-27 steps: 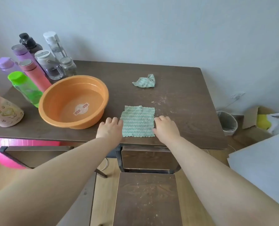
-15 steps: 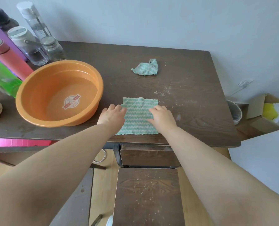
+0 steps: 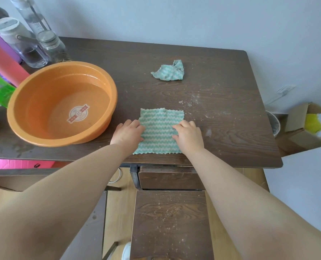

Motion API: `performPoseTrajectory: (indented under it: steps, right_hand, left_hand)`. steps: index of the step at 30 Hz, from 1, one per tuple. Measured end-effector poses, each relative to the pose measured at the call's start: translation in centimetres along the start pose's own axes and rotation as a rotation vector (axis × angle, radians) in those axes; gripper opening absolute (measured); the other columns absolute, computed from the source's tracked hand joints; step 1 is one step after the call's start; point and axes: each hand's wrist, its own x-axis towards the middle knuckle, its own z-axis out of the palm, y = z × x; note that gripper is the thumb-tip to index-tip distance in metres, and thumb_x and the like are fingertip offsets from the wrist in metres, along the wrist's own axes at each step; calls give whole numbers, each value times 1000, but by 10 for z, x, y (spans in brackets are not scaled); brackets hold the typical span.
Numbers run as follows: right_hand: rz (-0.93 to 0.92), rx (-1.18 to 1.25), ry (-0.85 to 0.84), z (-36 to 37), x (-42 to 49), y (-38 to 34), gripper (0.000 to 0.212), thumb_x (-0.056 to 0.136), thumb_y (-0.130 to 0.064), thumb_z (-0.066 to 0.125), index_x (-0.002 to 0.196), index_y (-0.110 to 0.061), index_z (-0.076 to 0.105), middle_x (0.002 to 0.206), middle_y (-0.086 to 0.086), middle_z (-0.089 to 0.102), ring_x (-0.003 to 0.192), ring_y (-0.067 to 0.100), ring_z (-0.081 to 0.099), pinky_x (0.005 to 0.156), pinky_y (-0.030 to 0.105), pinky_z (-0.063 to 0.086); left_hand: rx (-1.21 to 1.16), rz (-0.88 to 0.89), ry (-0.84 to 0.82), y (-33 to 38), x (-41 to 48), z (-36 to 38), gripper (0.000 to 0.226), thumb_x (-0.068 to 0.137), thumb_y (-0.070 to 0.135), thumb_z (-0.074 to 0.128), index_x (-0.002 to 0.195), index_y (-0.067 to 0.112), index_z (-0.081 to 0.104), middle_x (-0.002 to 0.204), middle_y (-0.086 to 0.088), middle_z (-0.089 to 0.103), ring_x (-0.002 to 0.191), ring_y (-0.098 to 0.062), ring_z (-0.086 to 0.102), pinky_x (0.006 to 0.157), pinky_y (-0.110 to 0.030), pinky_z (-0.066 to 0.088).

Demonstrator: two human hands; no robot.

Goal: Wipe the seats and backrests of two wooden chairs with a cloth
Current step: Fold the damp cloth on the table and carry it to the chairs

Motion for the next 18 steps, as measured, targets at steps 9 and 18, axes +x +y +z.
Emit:
performPoseTrajectory:
  steps: [9,18]
  right_hand:
    - [81,129,67,4,-1,-2,13,90,-16,63,78,-20,62,87,-7,62,92,23,45,78,38,43]
    - [111,182,-7,-24,-3,-11,24,93,-6,47,74,-21,44,90,0,56,96,23,44,73,38,43]
  left_hand:
    - [-151,-102,101,3,-5,1,17,96,30,55,109,23,64,107,1,62,103,-25,47,84,-39,38]
    - [-213,-136,63,6,-18,-24,21,96,28,56,112,19,65,109,-4,59,106,-27,46,85,-41,44]
